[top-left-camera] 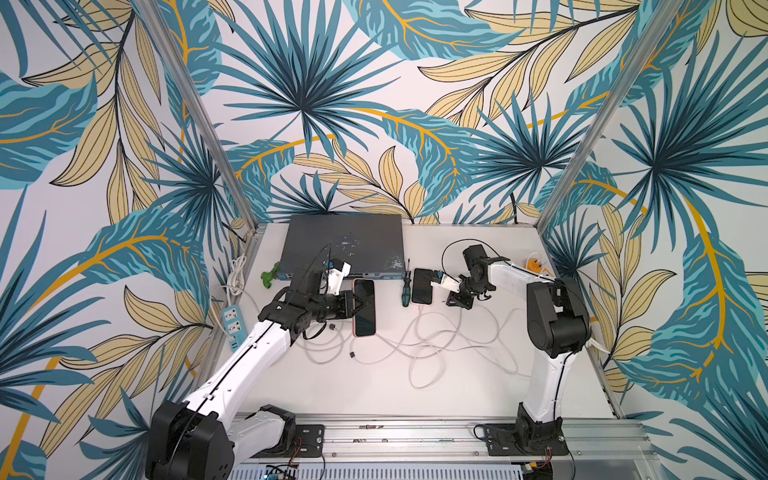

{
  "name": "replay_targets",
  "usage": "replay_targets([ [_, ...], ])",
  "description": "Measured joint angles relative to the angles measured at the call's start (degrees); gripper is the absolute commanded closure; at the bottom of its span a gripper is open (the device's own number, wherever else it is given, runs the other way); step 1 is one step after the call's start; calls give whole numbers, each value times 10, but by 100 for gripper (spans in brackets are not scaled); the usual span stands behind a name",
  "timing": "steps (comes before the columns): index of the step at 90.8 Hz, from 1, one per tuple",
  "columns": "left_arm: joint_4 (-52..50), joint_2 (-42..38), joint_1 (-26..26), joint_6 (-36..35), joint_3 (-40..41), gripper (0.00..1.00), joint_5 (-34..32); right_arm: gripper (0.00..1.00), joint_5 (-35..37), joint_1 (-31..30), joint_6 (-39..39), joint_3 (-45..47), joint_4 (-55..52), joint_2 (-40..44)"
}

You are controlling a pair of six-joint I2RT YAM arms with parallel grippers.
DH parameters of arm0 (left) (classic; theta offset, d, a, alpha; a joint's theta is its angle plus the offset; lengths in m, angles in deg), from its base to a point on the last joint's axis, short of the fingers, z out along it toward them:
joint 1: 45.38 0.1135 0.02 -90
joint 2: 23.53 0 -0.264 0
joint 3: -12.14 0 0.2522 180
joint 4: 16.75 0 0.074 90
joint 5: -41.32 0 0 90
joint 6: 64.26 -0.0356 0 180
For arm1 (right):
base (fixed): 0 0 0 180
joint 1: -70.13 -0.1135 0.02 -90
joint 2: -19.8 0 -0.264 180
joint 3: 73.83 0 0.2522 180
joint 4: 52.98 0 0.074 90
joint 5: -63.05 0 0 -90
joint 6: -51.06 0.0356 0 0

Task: Plug the charging cable into the phone
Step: Pick up the charging cable from the center of the board.

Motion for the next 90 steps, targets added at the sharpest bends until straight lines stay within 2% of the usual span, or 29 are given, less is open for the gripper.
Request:
replay_targets([
  [9, 0, 0, 0, 0, 0, 100, 0, 100, 1, 0, 5, -5, -6, -2],
  [29, 0, 0, 0, 1, -1, 100, 0, 100, 19, 0, 42, -28, -30, 15],
  [38, -2, 3, 0, 5, -17, 100, 0, 100, 18, 0, 84, -41, -30, 67],
  [49, 6, 3, 0, 20, -63, 100, -6, 100, -18, 4, 161, -47, -7, 172],
  [66, 64, 10, 0, 48, -166, 100, -22, 100, -111, 5, 350, -27, 90, 314],
  [78, 119, 30, 0, 76, -235, 100, -26, 100, -174, 5, 530, 64, 226, 391],
  [90, 172, 65, 1, 121, -285, 100, -10, 100, -208, -3, 696, 132, 349, 417],
])
